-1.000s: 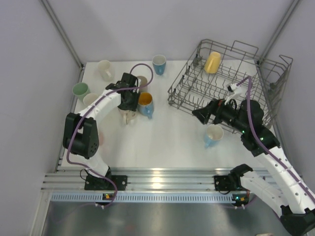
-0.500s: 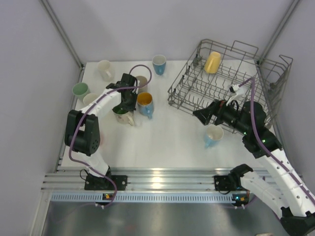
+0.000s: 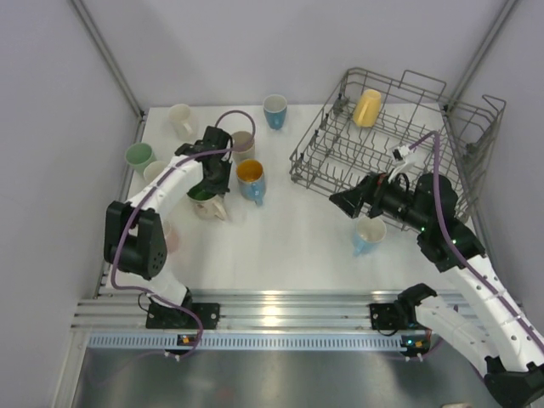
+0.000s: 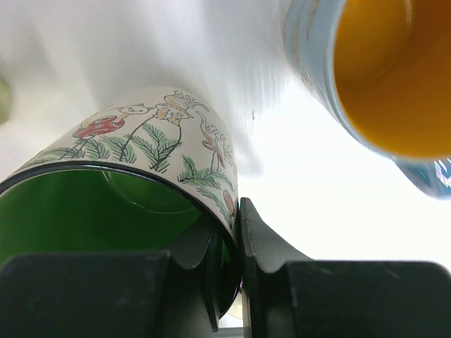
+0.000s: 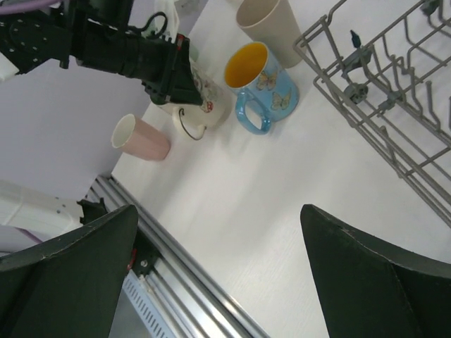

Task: Load the cups into the dish rack
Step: Grab a cup with the left arm, then pass the cup from the left arm to the right

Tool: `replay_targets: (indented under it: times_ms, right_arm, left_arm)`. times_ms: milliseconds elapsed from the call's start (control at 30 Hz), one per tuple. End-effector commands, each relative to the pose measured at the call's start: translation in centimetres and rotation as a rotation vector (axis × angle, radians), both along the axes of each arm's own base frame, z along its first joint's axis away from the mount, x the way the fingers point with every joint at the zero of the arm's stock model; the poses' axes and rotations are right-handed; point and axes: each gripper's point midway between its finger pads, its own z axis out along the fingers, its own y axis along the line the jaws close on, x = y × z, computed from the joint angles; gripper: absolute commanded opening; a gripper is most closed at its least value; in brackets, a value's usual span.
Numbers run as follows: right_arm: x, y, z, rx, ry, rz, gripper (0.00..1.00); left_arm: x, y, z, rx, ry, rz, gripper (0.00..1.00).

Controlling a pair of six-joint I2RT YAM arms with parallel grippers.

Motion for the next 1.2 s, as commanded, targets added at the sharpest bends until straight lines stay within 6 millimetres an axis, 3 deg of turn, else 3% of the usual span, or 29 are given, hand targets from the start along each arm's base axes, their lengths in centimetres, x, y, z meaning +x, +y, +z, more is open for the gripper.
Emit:
replay_targets:
  times_ms: [0,133,233,267,300,367,400,500,667,700,733,1000,1167]
  right_arm:
    - [-0.5,1.5,2.1,0.082,-0.01,0.073,1.0]
    - [-1.2,2.9,3.0,0.146,0.005,0.152,1.0]
    - [-1.7,4.2,4.0,0.217,0.012,0.212,0.99]
    - [-2.0,4.7,4.1,0.241,0.033,0.228,0.99]
    - [-1.8,5.1,4.0,0.249,0.047,0.235,0.99]
    - [-2.2,6.1,4.3,0.271,0.061,0.265,0.99]
    - [-2.0,6.6,4.5,0.282,0.06,0.274,0.99]
    - [-2.4,8.3,4.8,0.307,0.081,0.316,0.98]
    - [-3.5,11.1,6.2,0.359,0.101,0.39,0.97]
    - [-3.4,11.5,6.8,0.383,0.086,0.399,0.97]
    - [-3.4,11.8,7.1,0.401,0.096,0.4,0.97]
    - [-3.6,15.0,8.3,0.467,0.115,0.439,0.98]
    - [-4.6,16.4,10.7,0.578,0.096,0.516,0.97]
  left_arm:
    - [1.6,0.5,10.0,-0.051,-0.281,0.052,0.0]
    - [1.2,-0.9,17.5,-0.207,-0.463,0.049,0.0]
    - [0.0,-4.8,21.6,-0.449,-0.537,-0.062,0.0]
    - [-0.8,-6.7,25.1,-0.582,-0.63,-0.153,0.0]
    - [-1.6,-7.8,25.4,-0.65,-0.633,-0.195,0.0]
    - [-2.8,-9.4,27.9,-0.796,-0.684,-0.242,0.0]
    - [-4.2,-10.7,30.1,-0.895,-0.761,-0.349,0.0]
    - [-6.5,-11.8,33.1,-1.024,-0.896,-0.451,0.0]
    - [-10.1,-12.3,35.6,-1.119,-1.06,-0.561,0.0]
    - [-10.3,-12.5,34.8,-1.129,-1.056,-0.566,0.0]
    - [-11.5,-12.4,36.1,-1.163,-1.109,-0.599,0.0]
    - [-14.4,-13.5,37.3,-1.237,-1.165,-0.704,0.0]
    - [-16.2,-14.1,38.1,-1.275,-1.205,-0.765,0.0]
